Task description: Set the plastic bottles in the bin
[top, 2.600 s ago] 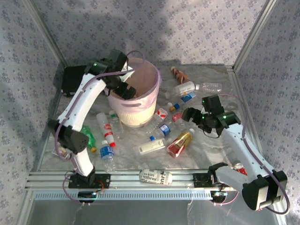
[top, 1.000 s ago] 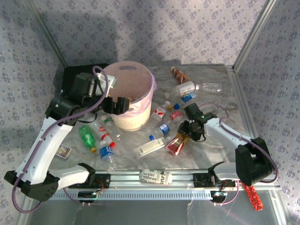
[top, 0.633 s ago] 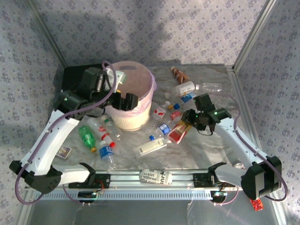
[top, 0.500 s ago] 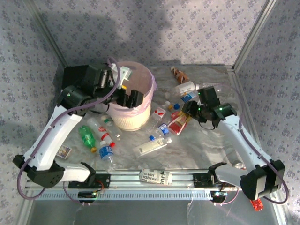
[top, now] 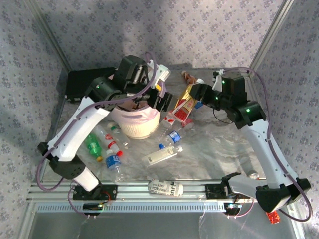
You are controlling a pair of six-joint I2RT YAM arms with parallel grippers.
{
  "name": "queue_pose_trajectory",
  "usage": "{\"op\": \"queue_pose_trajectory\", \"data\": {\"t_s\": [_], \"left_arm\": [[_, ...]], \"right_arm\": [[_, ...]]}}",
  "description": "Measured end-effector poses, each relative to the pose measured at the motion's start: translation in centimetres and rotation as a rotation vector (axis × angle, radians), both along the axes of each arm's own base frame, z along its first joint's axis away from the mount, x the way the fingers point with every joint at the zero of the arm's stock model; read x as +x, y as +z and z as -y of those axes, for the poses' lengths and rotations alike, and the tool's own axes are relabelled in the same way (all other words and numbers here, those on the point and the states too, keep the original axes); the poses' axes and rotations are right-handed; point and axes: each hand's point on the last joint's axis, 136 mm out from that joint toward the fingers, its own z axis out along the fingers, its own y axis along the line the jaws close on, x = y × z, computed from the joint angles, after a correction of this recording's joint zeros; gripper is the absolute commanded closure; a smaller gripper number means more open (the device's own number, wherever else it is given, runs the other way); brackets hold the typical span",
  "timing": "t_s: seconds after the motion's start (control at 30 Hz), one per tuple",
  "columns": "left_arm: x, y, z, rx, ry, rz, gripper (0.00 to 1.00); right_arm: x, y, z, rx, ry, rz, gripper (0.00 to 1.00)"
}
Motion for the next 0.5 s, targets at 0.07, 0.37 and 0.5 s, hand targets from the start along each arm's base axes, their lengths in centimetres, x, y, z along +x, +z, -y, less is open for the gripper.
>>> {"op": "queue_pose_trajectory", "data": {"t_s": [0.07, 0.37, 0.5], "left_arm": [[0.4, -0.4, 0.8, 0.012, -0.010, -0.002, 0.00], [1.3, -1.8, 3.3, 0.048, -0.054, -0.019, 0.02], [1.3, -1.8, 3.6, 0.045, -0.065, -0.025, 0.17]], "right_arm": [[-0.1, 1.3, -0.9, 0.024, 0.034, 0.035, 0.45], [-0.7, 4.1, -3.4, 0.091, 0.124, 0.107, 0.45], [-0.7, 4.6, -3.8, 0.105, 0.139, 0.122, 0.45]]}}
